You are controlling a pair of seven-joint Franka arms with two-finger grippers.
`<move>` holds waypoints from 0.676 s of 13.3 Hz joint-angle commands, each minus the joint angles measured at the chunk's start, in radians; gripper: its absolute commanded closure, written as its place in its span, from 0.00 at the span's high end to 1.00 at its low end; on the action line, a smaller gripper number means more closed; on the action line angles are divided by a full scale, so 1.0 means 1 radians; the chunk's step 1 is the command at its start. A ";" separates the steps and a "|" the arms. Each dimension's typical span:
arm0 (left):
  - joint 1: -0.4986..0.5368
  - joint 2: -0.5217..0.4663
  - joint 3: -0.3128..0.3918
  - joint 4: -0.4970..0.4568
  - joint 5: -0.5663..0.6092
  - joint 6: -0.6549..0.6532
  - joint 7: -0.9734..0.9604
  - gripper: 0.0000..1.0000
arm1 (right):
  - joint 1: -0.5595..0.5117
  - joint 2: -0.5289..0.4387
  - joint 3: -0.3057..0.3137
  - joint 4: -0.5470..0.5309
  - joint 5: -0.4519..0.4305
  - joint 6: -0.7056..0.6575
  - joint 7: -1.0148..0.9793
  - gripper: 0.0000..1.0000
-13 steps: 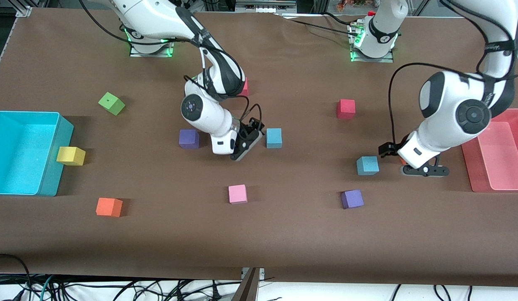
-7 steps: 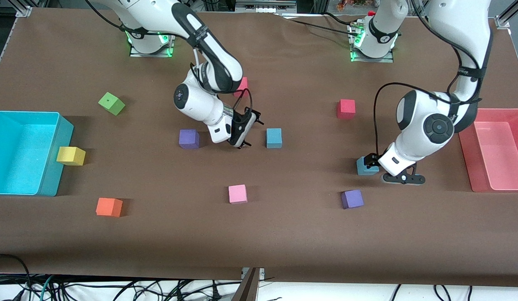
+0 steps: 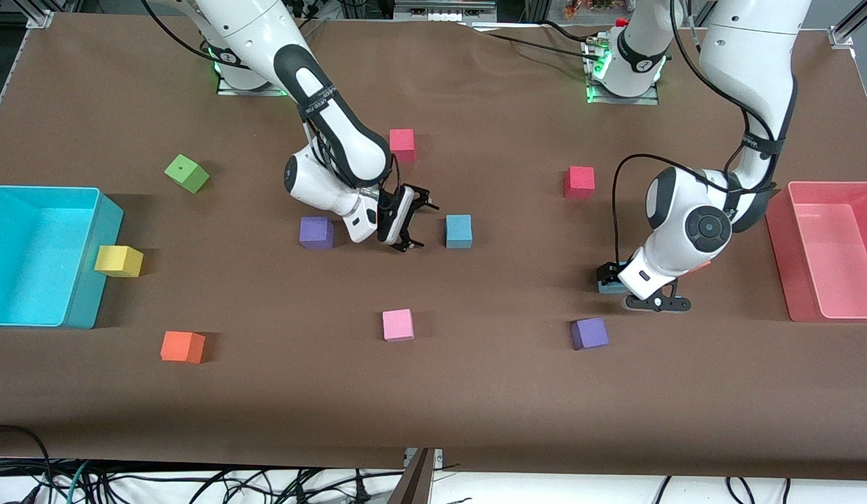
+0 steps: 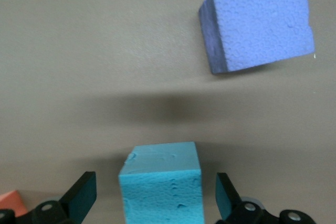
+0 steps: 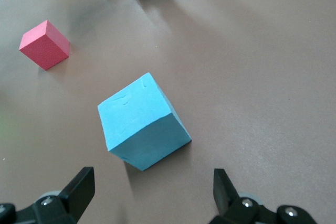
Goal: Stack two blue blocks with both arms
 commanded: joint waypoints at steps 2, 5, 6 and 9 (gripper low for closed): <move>-0.015 0.021 0.007 -0.007 -0.028 0.017 0.017 1.00 | -0.012 0.012 0.012 0.029 0.025 -0.013 -0.058 1.00; -0.015 0.029 0.007 -0.010 -0.028 0.015 0.023 0.61 | -0.013 0.016 0.011 0.035 0.025 -0.013 -0.061 1.00; -0.015 0.029 0.007 -0.022 -0.027 0.014 0.023 0.40 | -0.013 0.016 0.011 0.037 0.025 -0.021 -0.062 1.00; -0.015 0.001 0.007 -0.029 -0.016 -0.003 0.021 0.09 | -0.015 0.016 0.011 0.035 0.051 -0.040 -0.102 1.00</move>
